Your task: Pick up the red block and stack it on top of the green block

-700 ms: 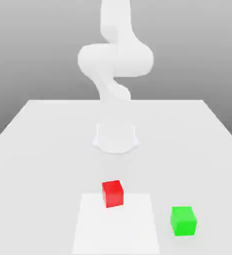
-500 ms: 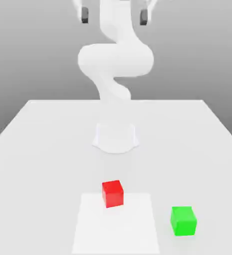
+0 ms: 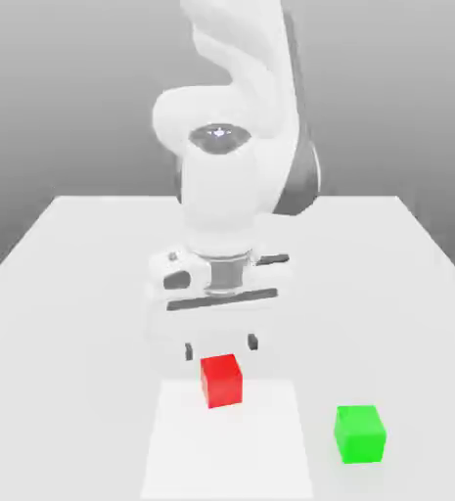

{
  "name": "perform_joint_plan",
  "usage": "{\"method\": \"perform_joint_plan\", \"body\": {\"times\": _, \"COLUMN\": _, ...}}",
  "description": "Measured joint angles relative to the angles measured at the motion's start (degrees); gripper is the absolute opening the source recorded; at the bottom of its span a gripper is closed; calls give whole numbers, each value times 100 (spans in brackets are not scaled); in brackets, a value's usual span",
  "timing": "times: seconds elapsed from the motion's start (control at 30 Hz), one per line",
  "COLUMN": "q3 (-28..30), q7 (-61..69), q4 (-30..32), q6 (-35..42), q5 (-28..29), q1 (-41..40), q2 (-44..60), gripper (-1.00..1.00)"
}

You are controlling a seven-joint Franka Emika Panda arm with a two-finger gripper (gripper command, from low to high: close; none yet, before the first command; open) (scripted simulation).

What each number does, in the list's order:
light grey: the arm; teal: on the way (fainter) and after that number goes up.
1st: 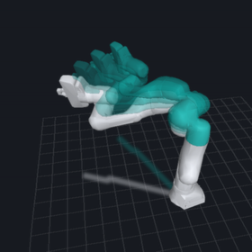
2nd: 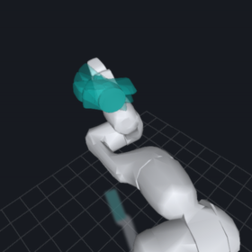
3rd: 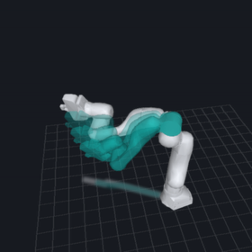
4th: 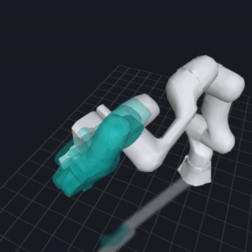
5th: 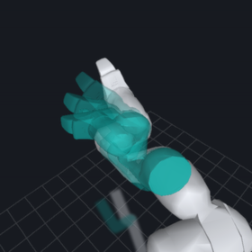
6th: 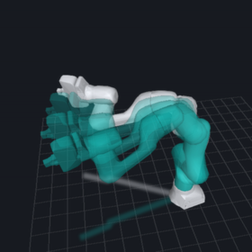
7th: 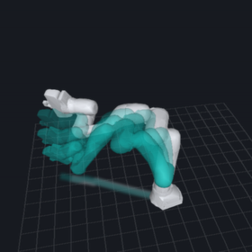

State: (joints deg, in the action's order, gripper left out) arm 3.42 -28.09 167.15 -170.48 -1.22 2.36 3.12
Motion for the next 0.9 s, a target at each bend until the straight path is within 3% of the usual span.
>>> {"method": "perform_joint_plan", "body": {"times": 0.07, "q3": -145, "q7": 91, "q4": -49, "q6": -369, "q5": -116, "q1": -119, "q2": 434, "gripper": 0}}
{"method": "perform_joint_plan", "body": {"times": 0.1, "q3": -209, "q7": 115, "q4": -73, "q6": -530, "q5": -144, "q1": -177, "q2": 622, "gripper": -100}}
{"method": "perform_joint_plan", "body": {"times": 0.33, "q3": -233, "q7": 100, "q4": -77, "q6": -559, "q5": -128, "q1": -205, "q2": 660, "gripper": -100}}
{"method": "perform_joint_plan", "body": {"times": 0.6, "q3": -156, "q7": -131, "q4": 108, "q6": 730, "q5": 181, "q1": -186, "q2": -814, "gripper": -100}}
{"method": "perform_joint_plan", "body": {"times": 0.9, "q3": -884, "q7": -1061, "q4": -1571, "q6": 1827, "q5": 162, "q1": 1169, "q2": -231, "gripper": -100}}
